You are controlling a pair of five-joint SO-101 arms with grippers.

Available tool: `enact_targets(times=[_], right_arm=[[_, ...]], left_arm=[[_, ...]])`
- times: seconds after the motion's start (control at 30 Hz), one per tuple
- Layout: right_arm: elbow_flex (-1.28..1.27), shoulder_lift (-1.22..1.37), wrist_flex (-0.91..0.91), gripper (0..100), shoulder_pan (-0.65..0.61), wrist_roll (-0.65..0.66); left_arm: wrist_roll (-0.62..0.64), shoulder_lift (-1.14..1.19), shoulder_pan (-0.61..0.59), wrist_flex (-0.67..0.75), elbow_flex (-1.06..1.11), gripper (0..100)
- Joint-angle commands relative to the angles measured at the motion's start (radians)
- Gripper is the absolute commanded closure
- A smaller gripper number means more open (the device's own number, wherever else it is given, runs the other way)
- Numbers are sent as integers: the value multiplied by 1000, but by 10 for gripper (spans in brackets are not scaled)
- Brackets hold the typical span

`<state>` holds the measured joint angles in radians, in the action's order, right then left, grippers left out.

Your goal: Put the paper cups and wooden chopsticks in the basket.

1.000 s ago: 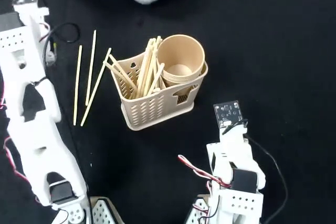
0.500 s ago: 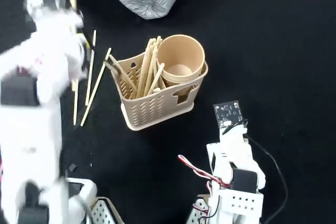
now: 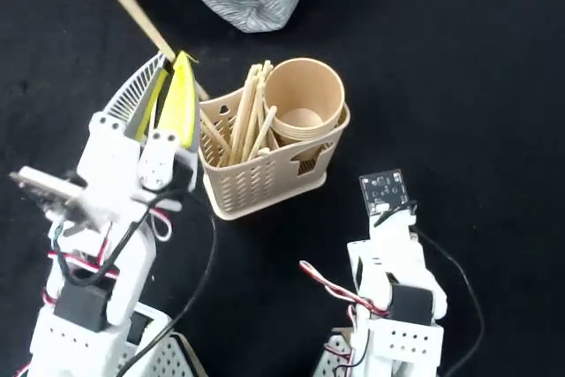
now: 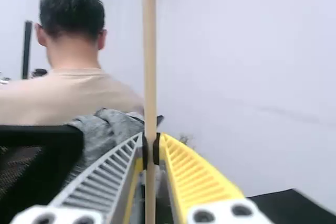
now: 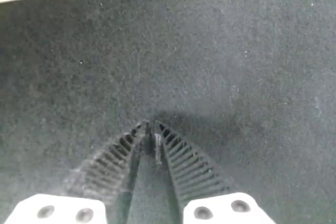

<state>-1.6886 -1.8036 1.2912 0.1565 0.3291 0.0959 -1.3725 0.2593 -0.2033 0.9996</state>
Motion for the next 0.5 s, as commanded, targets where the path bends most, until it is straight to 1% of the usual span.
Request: enact_targets(times=[0.0,0.1,0.23,0.3,0.37,0.47], right_arm=[[4,-70,5,985,-11,6],[4,-70,5,985,-11,6],[4,-70,5,985,-11,6],[4,-70,5,985,-11,6],[4,-70,5,985,-11,6],[4,-70,5,985,-11,6]], left_arm=[[107,-14,24,18,38,971],[123,-14,22,26,93,971],[115,-14,21,92,186,971],[115,-14,21,101,217,971],[115,-14,21,58,225,965],[117,-12,21,-41,202,886]])
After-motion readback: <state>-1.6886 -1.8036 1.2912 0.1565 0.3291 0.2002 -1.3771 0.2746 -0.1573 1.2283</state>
